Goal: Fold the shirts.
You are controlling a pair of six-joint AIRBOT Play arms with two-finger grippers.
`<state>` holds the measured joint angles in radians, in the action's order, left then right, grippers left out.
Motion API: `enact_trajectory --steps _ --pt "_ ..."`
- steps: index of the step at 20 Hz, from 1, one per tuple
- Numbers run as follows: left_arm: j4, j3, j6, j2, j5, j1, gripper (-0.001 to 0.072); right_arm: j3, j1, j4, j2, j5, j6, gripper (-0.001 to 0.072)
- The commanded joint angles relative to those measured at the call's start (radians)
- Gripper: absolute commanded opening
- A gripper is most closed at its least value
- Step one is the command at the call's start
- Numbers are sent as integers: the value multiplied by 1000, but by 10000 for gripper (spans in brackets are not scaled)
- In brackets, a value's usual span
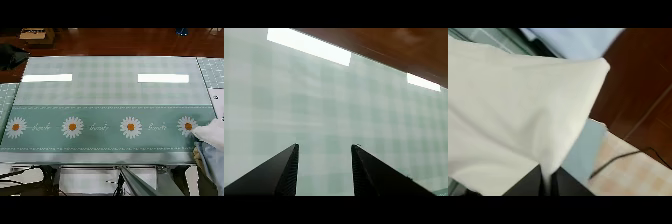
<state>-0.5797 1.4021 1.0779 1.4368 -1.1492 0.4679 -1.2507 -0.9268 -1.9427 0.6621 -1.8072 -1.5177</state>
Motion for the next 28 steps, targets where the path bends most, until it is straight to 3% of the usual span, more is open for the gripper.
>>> enact_trajectory --steps 1,8,9,11,12,15,17,21,23,24,26,28 --pt "-1 0 -26 81 44 0 421 -2 -7 -204 -31 -48 -9 27" --pt "-1 2 -76 122 111 1 403 65 -7 -269 -31 -50 -9 31" --pt "-1 2 -76 122 121 1 403 68 -7 -263 -34 -50 -8 91" --pt "-1 2 -76 121 121 2 403 68 -7 -305 -34 -40 13 371" --pt "-1 2 -76 121 117 1 403 68 -7 -334 -34 -16 19 404" --pt "-1 8 -80 121 78 1 407 68 -7 -344 -34 95 16 407" --pt "0 39 -126 121 6 -8 408 51 -4 -157 -24 263 9 407" --pt "-5 182 -128 101 -87 -82 408 -27 -4 562 47 592 30 400" --pt "-68 266 -127 76 -88 -157 404 -31 2 972 120 603 105 399" --pt "-142 304 -103 61 -91 -201 395 -31 42 1097 159 567 151 399" --pt "-393 354 26 25 -98 -309 395 -31 196 1092 212 507 203 399" --pt "-682 357 175 -10 -155 -431 397 -31 405 894 249 498 193 401"
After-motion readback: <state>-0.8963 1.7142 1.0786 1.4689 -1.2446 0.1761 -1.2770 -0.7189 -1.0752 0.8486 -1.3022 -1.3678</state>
